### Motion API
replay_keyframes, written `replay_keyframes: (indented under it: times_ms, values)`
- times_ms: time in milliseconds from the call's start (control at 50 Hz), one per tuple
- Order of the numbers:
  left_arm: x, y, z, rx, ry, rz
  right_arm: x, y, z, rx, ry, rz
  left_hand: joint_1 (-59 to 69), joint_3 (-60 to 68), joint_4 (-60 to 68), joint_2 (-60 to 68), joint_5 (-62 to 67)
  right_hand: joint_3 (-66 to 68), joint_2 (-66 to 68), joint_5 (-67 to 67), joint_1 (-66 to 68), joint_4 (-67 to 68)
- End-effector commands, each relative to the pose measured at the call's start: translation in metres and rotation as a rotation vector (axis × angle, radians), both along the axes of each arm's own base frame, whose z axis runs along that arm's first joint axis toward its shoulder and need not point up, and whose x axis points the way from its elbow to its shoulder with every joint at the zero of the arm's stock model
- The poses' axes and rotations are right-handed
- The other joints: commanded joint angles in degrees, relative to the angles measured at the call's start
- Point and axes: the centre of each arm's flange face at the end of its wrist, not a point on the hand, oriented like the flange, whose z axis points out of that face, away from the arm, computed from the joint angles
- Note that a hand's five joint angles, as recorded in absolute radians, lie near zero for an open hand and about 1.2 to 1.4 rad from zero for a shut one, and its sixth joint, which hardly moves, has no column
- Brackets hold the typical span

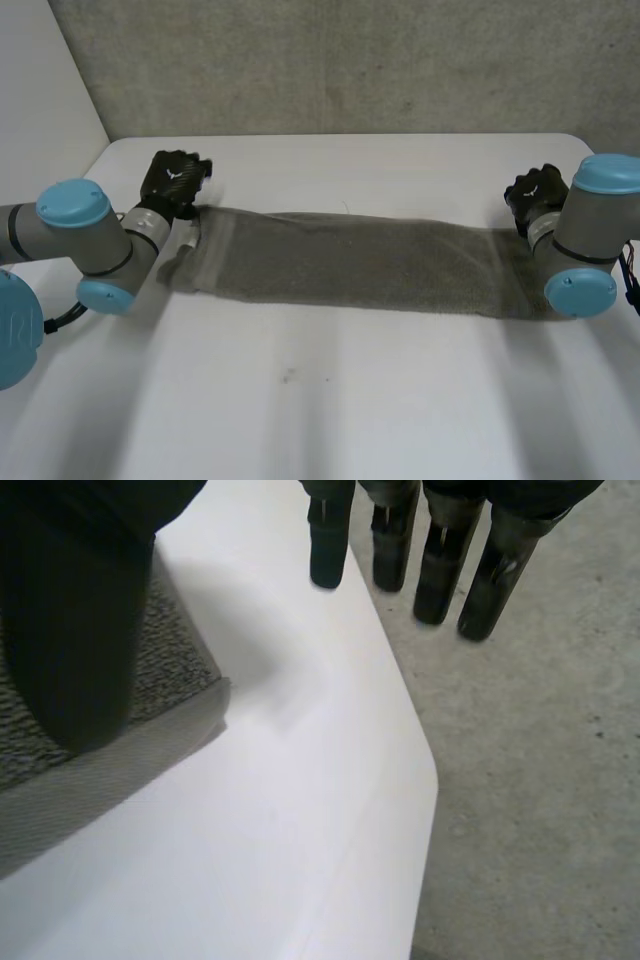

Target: Fold the towel.

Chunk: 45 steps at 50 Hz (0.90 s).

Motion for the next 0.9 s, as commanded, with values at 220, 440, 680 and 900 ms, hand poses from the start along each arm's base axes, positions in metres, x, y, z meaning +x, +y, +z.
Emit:
replay_keyframes:
  times_ms: [220,440,680,900]
  values:
    - [0.003,0.034,0.077,-0.172,0.048,-0.012,-0.011,0.028,0.118,-0.2,-0.345,-0.024,-24.2,-26.2,-25.8,-25.8,-26.0,-5.7,-5.9,-6.5,-3.8,-5.7]
    - [0.025,0.099,0.114,0.01,0.129,0.037,-0.025,0.089,0.127,-0.018,-0.37,0.033,-24.2,-26.2,-25.8,-25.8,-26.0,-5.7,-5.9,-6.5,-3.8,-5.7]
    - [0.04,0.147,0.109,0.45,0.271,0.135,-0.059,0.122,0.08,0.265,-0.434,-0.036,-24.2,-26.2,-25.8,-25.8,-26.0,-5.7,-5.9,-6.5,-3.8,-5.7]
    - [0.042,0.155,0.082,0.445,0.286,0.139,-0.079,0.109,0.034,0.273,-0.469,-0.024,-24.2,-26.2,-25.8,-25.8,-26.0,-1.1,-1.3,-1.9,0.8,-1.1]
